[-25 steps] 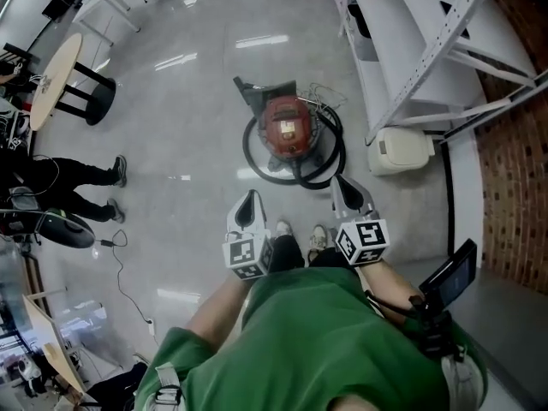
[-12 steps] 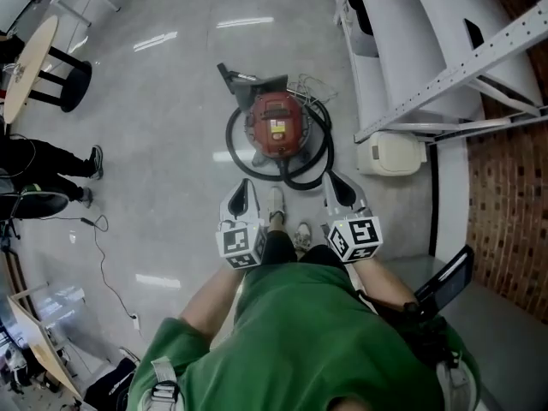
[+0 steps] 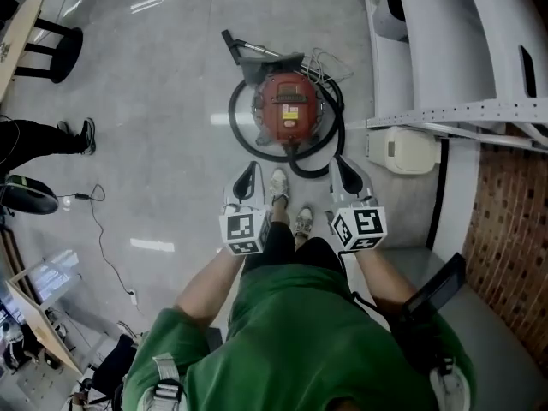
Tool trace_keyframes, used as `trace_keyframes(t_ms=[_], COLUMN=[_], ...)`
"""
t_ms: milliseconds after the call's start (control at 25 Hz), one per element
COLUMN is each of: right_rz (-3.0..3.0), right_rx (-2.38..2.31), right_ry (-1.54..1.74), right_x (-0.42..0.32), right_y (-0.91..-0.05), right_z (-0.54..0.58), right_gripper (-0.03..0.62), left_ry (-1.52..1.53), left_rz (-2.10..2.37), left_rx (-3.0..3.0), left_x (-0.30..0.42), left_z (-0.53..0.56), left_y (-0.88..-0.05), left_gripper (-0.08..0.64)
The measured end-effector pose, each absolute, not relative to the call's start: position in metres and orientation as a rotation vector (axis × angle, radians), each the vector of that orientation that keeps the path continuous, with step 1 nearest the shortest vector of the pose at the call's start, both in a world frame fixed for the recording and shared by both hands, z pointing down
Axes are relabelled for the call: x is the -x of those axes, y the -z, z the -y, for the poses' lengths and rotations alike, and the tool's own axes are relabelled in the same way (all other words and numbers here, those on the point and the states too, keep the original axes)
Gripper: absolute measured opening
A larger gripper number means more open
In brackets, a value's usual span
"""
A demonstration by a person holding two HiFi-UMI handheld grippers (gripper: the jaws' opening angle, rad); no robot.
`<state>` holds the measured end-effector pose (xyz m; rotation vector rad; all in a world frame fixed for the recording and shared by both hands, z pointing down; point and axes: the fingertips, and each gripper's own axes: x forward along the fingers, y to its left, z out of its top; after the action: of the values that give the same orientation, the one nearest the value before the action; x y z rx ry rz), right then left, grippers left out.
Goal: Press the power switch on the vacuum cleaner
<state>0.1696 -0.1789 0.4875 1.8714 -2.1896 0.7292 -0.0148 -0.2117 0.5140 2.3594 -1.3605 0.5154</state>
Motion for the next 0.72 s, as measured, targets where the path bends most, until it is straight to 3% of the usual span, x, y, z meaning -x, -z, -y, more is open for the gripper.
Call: trace_keyframes(t_ms=[720], right_rz=[2.032], right_rx=[-1.762], right_ry=[-0.892], right_x=[-0.157], right_y=[-0.634], right_z=[0.257], right_gripper=[0.009], left_ry=[-0.646], left_rz=[1.227], left_rx=[-2.312], left_x=[0.002], left_z=[0.288], left_y=[-0.635], left_gripper=[0.008])
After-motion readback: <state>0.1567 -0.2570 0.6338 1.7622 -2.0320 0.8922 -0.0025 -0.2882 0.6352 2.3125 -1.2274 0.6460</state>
